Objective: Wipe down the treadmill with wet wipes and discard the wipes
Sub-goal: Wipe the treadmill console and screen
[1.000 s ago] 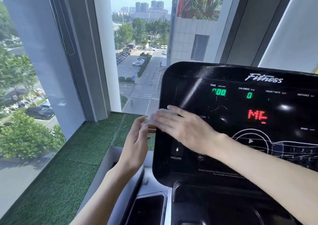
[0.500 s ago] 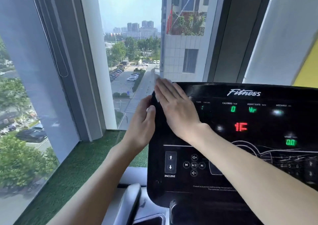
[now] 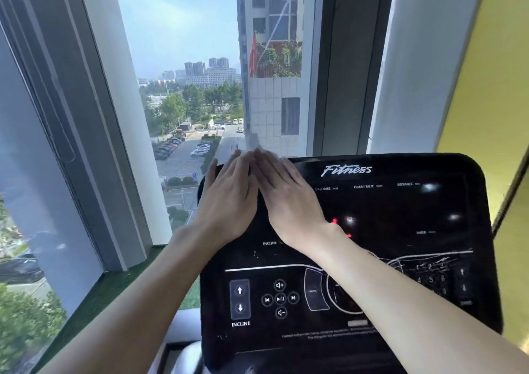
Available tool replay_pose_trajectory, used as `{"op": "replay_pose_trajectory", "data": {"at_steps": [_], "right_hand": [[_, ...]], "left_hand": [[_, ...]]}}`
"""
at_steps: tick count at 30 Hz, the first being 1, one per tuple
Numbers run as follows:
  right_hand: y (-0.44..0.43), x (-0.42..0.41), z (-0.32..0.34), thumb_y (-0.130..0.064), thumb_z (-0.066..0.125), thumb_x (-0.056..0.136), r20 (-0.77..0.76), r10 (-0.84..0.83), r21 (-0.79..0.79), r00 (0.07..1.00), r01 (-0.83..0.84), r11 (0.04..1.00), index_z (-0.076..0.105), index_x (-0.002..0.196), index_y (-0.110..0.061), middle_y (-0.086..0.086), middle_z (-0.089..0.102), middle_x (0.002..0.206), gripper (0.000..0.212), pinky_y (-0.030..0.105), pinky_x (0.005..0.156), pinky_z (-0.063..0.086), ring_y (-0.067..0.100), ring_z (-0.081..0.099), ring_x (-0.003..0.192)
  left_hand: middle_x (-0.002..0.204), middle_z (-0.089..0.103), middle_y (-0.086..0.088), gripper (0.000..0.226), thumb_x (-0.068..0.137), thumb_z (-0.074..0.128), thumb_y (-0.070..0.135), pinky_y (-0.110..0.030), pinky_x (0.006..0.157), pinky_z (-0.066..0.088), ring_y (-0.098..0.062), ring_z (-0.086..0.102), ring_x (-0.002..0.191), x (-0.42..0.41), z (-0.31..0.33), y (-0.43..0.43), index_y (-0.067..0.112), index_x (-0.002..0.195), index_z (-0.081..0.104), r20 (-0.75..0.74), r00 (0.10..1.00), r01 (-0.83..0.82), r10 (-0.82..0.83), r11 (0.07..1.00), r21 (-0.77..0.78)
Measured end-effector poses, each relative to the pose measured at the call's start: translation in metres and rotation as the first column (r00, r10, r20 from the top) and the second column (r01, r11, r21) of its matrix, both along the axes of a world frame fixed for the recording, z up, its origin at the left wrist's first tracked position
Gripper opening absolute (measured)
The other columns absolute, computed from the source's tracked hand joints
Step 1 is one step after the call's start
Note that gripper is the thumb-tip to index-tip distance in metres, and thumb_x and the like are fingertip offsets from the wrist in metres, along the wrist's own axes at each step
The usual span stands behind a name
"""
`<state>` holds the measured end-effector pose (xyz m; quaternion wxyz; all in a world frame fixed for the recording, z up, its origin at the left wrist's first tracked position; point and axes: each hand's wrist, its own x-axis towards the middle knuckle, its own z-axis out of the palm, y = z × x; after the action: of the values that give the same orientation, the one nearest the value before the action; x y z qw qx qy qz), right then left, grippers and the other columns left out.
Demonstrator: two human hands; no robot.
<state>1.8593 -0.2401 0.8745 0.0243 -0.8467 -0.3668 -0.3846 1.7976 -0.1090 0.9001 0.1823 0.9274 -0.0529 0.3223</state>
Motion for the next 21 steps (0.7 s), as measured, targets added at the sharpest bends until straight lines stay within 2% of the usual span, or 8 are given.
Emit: {"op": "replay_pose_trajectory", "data": {"at_steps": [2,9,15,18,21], "right_hand": [[-0.025,0.006,0.001,-0.015,0.021,0.093,-0.013,-0.006,0.028,1.0,0.006,1.0,0.027,0.155,-0.005,0.011,0.018,0.165,0.063,0.041,0.125,0.013,0.022,0.013,0.153],[-0.124,0.034,-0.004,-0.009,0.03,0.093,-0.006,-0.083,0.087,0.997,0.083,0.993,0.032,0.153,-0.004,0.013,0.021,0.163,0.06,0.04,0.125,0.013,0.023,0.017,0.152],[-0.196,0.059,-0.006,-0.002,0.047,0.091,-0.101,-0.206,0.229,0.973,0.224,0.947,0.018,0.156,-0.003,0.013,0.008,0.165,0.071,0.039,0.125,0.009,0.024,0.008,0.153],[-0.196,0.062,-0.008,-0.008,0.036,0.094,-0.063,-0.14,0.204,0.988,0.15,0.967,0.027,0.154,-0.001,0.015,0.016,0.164,0.06,0.041,0.124,0.016,0.026,0.014,0.153],[-0.214,0.066,-0.012,-0.015,0.021,0.095,0.006,-0.074,0.071,0.997,0.073,0.995,0.029,0.154,-0.005,0.011,0.022,0.163,0.06,0.041,0.124,0.02,0.024,0.018,0.152]], "left_hand": [[0.159,0.032,0.001,0.05,0.105,0.023,0.025,-0.04,0.124,-0.003,-0.008,0.012,0.151,0.007,0.004,-0.019,0.015,0.154,0.023,0.0,1.0,-0.013,0.013,0.998,0.064],[0.16,0.03,0.001,0.048,0.105,0.025,0.026,-0.042,0.124,-0.001,-0.01,0.012,0.151,0.04,0.01,-0.102,0.016,0.152,0.028,-0.029,1.0,0.001,0.004,0.985,0.175],[0.161,0.027,0.002,0.051,0.104,0.024,0.027,-0.042,0.124,-0.002,-0.011,0.01,0.152,0.064,0.007,-0.156,0.018,0.154,0.026,-0.04,0.999,0.021,-0.011,0.965,0.263],[0.162,0.026,0.0,0.053,0.103,0.025,0.027,-0.042,0.124,-0.002,-0.013,0.009,0.152,0.074,0.008,-0.177,0.016,0.155,0.025,-0.036,0.999,0.015,-0.005,0.953,0.303],[0.162,0.025,-0.001,0.055,0.102,0.025,0.026,-0.042,0.124,-0.001,-0.013,0.009,0.152,0.082,0.01,-0.198,0.014,0.156,0.023,-0.05,0.998,0.036,-0.022,0.95,0.311]]}}
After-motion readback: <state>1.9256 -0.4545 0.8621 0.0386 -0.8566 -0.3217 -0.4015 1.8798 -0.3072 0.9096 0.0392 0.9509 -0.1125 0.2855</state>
